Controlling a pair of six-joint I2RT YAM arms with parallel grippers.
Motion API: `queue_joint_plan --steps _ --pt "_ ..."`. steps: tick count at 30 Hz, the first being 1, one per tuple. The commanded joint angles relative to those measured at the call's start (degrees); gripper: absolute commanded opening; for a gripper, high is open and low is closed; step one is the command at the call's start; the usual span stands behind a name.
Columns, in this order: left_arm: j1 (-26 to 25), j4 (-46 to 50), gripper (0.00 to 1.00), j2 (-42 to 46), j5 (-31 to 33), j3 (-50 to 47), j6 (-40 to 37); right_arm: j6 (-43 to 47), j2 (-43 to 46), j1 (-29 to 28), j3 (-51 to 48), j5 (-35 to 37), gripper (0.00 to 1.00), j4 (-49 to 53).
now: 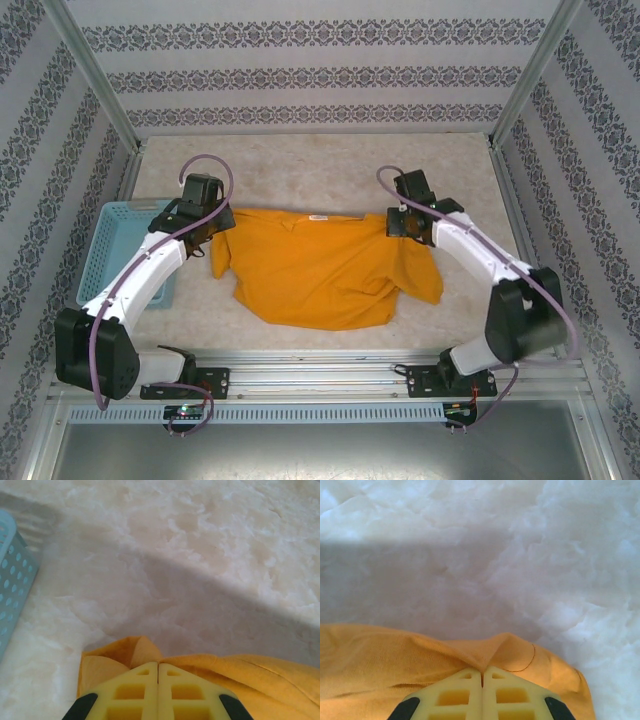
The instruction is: Fold the inside-out t-shirt
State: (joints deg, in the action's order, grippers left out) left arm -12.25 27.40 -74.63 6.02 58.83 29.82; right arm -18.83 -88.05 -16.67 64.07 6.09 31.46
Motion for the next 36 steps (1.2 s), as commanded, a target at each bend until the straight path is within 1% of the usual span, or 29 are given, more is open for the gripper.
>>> queue_joint_plan --steps 1,2,3,5,6,8,10,12,16,21,22,24,25,26,27,28,29,30,32,36 --pt "0.7 -1.9 0.00 -1.2 0.1 -0.1 0.9 1.5 -8.1 1.4 5.5 -2.2 0.00 1.6" --pt "0.8 -1.7 0.00 -1.7 0.0 0.2 0.9 1.7 -10.3 1.6 7.3 -1.9 0.02 1.8" --pt "0.9 -1.6 0.00 -2.0 -0.1 0.3 0.8 1.9 -12.0 1.9 8.9 -1.1 0.07 2.2" --pt "0.9 -1.6 0.00 -2.7 -0.3 0.5 0.8 2.2 -13.6 2.3 10.7 0.9 0.21 2.8" --pt "1.0 -1.7 0.00 -3.2 -0.6 0.4 0.7 2.2 -13.4 2.5 10.8 1.8 0.29 3.2" --pt "1.1 -1.7 0.00 -3.7 -1.0 0.6 0.6 2.2 -11.4 2.7 9.2 2.1 0.39 3.3" --pt "1.1 -2.0 0.00 -4.3 -1.3 0.6 0.6 2.0 -8.6 2.7 6.1 1.3 0.47 2.4" --pt "1.2 -2.2 0.00 -4.6 -1.4 0.7 0.7 1.2 -6.2 2.8 2.3 0.2 0.51 2.1" --pt "1.5 -2.9 0.00 -5.0 -1.9 0.6 0.8 -0.9 -3.1 3.0 -3.8 1.7 0.53 2.5" --pt "1.6 -2.8 0.00 -4.8 -1.8 0.2 0.6 -3.0 -3.2 3.3 -8.0 1.7 0.55 1.9" --pt "1.7 -2.8 0.00 -4.6 -1.9 0.2 0.6 -3.2 -3.9 3.4 -8.5 1.1 0.55 1.3" --pt "1.8 -2.8 0.00 -4.6 -1.9 0.1 0.7 -3.5 -6.6 3.5 -7.9 0.3 0.49 1.3" --pt "1.9 -2.7 0.00 -4.6 -1.9 0.3 0.7 -3.6 -7.8 3.6 -7.2 0.3 0.43 1.6" --pt "1.9 -2.5 0.00 -4.6 -2.0 0.4 0.7 -3.7 -8.8 3.5 -6.4 0.2 0.33 2.3" --pt "1.9 -2.4 0.00 -4.5 -2.1 0.5 0.8 -3.8 -8.9 3.4 -6.0 0.2 0.26 2.5" --pt "1.9 -2.2 0.00 -4.4 -2.2 0.6 0.8 -3.8 -8.4 3.0 -6.2 0.6 0.19 2.5" --pt "2.0 -2.0 0.00 -3.9 -2.3 0.5 0.8 -3.8 -6.5 2.1 -6.8 2.3 0.08 2.0" --pt "2.0 -2.1 0.00 -3.4 -2.3 0.4 0.8 -3.6 -4.4 1.3 -7.3 4.0 0.01 1.8" --pt "2.0 -1.9 0.00 -2.6 -1.9 0.4 0.8 -3.6 -0.8 0.7 -7.7 5.9 0.00 2.5" --pt "2.2 -1.5 0.00 -0.9 -2.2 1.5 1.1 -3.5 8.0 1.8 -6.6 8.5 0.00 6.5"
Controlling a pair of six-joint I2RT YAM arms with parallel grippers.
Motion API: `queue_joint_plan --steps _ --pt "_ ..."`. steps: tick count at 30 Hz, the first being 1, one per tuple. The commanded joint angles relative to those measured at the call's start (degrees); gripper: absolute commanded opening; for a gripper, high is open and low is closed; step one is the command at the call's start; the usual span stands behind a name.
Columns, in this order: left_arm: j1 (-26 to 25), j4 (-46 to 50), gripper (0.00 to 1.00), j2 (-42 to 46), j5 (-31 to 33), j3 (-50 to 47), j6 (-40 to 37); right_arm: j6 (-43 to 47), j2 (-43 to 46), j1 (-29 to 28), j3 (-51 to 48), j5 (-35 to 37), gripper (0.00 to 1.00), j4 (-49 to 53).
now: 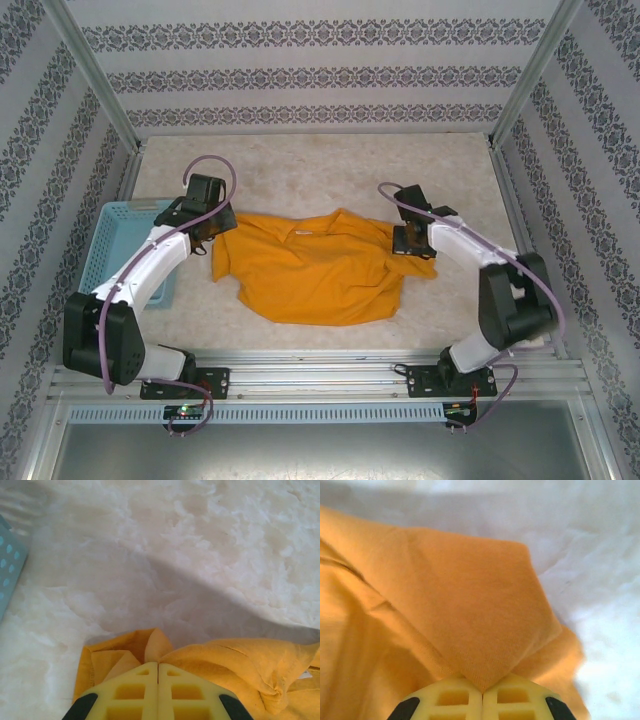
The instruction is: Fold the inside-out t-shirt
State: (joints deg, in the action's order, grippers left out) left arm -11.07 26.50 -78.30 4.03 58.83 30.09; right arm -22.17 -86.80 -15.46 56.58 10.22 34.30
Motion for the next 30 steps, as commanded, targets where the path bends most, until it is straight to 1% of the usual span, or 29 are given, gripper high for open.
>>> queue_joint_plan --steps 1,4,8,11,16,21,26,28,30 --pt "1.1 -0.2 0.00 3.6 -0.2 1.9 0.8 -0.1 8.6 0.7 1.4 4.3 0.00 4.7" --pt "1.2 1.4 0.00 6.7 1.2 3.4 0.4 -0.1 16.6 1.4 4.1 4.0 0.00 9.7" --pt "1.9 1.7 0.00 15.3 4.0 4.1 0.5 -0.2 29.0 3.0 7.8 2.9 0.00 13.2" --pt "2.6 2.1 0.00 22.2 6.4 5.4 0.7 0.2 34.9 6.4 13.8 -1.1 0.00 16.7" --pt "2.9 2.7 0.00 31.2 9.3 10.1 1.0 1.4 38.7 8.9 24.3 -7.7 0.00 20.4" --pt "2.9 3.1 0.00 37.1 9.6 17.2 0.2 2.3 42.2 9.0 35.0 -9.0 0.00 20.4" --pt "2.9 3.1 0.00 39.6 7.1 24.1 -1.0 2.9 43.8 8.9 44.4 -9.7 0.00 19.4" --pt "2.9 2.8 0.00 39.5 6.2 25.8 -1.5 3.1 43.5 8.9 46.0 -9.4 0.00 19.4" --pt "2.9 2.3 0.00 38.3 5.6 26.5 -2.2 2.7 42.9 8.9 45.3 -8.8 0.00 18.7"
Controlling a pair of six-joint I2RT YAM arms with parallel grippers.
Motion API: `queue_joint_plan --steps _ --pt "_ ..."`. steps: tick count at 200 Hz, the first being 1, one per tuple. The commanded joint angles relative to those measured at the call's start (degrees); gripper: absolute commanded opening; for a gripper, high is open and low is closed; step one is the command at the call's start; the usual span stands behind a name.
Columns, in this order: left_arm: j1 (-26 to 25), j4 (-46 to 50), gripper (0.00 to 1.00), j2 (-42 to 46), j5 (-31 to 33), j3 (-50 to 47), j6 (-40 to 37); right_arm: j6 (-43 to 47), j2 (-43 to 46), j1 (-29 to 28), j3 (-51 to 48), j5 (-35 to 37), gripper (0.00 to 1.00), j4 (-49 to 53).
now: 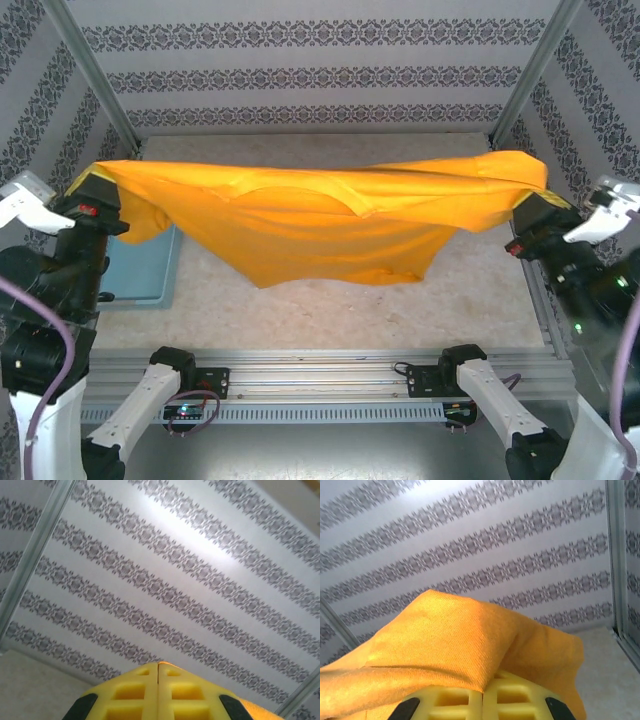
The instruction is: Fold the inside-out t-shirt
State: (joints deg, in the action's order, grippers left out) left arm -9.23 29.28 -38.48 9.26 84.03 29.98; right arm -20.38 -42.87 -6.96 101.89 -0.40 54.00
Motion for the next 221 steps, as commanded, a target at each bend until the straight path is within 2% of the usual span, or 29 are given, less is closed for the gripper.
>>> queue_joint_plan --steps 1,20,54,74,98,133,144,160,176,201,215,221 --pt "1.1 0.1 0.00 -3.1 0.2 2.1 -2.4 0.5 -1.5 0.3 -1.1 1.9 0.00 -1.2" --pt "1.1 2.6 0.00 -10.1 -0.8 4.3 -2.9 -0.1 -3.8 0.3 -4.4 2.2 0.00 -0.5" --pt "1.1 2.5 0.00 -27.5 -8.2 9.1 -2.4 0.9 -7.7 0.5 -8.9 6.8 0.00 0.8" --pt "1.1 2.4 0.00 -36.2 -7.9 13.0 -1.3 -0.1 -9.8 0.9 -11.4 7.6 0.00 0.5" --pt "1.1 0.9 0.00 -43.9 -5.4 18.5 -1.9 -2.8 -11.7 1.1 -16.5 4.6 0.00 -0.1" --pt "1.1 -0.1 0.00 -52.7 -4.4 28.0 -3.9 -8.5 -9.6 -0.3 -31.2 -3.9 0.00 -5.4" --pt "1.2 0.1 0.00 -53.5 -3.2 30.1 -4.5 -9.2 -8.7 -3.0 -34.5 -4.9 0.00 -7.0" --pt "1.5 -0.8 0.00 -53.3 -2.7 32.1 -5.8 -9.1 -7.1 -9.5 -36.3 -0.7 0.00 -7.4" --pt "1.9 -0.6 0.00 -52.6 -1.6 34.6 -7.2 -9.1 -5.4 -16.1 -35.7 3.4 0.00 -8.1" --pt "2.5 -0.4 0.00 -50.7 1.4 38.4 -10.0 -12.2 -4.9 -25.5 -34.3 4.9 0.00 -11.0" --pt "2.8 0.9 0.00 -49.8 6.3 41.4 -12.0 -13.6 -6.3 -33.9 -33.2 9.0 0.00 -12.1" --pt "2.8 0.4 0.00 -49.3 8.2 41.9 -13.2 -14.0 -7.5 -39.0 -32.3 13.3 0.00 -12.2"
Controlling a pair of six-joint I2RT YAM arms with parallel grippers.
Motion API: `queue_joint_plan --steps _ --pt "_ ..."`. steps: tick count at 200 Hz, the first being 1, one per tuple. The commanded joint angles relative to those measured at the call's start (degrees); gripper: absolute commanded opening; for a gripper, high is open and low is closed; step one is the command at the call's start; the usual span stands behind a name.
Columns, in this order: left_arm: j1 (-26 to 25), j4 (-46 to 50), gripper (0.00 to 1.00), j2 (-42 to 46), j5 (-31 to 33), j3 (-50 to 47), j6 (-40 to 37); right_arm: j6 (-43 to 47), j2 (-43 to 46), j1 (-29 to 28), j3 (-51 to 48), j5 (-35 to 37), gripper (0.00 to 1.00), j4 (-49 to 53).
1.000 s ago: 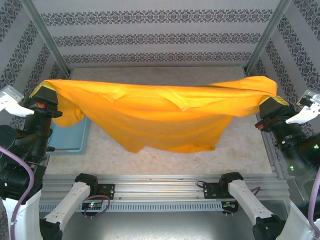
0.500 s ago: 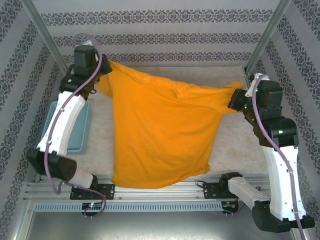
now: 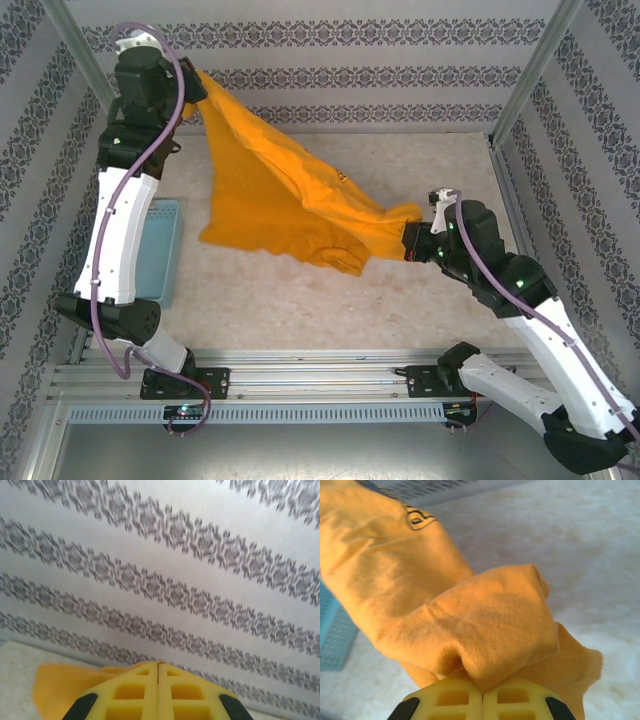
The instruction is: Fold the inside-out t-shirt
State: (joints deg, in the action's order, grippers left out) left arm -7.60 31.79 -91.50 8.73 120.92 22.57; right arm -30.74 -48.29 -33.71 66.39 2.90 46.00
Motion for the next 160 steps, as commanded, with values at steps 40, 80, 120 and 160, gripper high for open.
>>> queue_joint_plan --steps 40,80,120,160 --pt "2.7 -2.1 0.00 3.0 12.4 14.0 -10.7 -3.9 -9.3 -32.4 5.1 22.2 0.00 -11.1" --pt "2.8 -1.4 0.00 -4.3 6.2 23.9 -10.0 -4.1 -17.5 -39.9 6.6 24.8 0.00 -17.9" --pt "1.3 -3.6 0.00 -16.6 -5.3 30.2 -6.1 -12.9 -13.0 -38.5 -0.2 29.7 0.00 -16.2" --pt "-7.1 -9.0 0.00 -32.3 -12.7 33.4 -8.3 -29.4 -2.4 -36.2 -15.8 29.5 0.00 -15.8"
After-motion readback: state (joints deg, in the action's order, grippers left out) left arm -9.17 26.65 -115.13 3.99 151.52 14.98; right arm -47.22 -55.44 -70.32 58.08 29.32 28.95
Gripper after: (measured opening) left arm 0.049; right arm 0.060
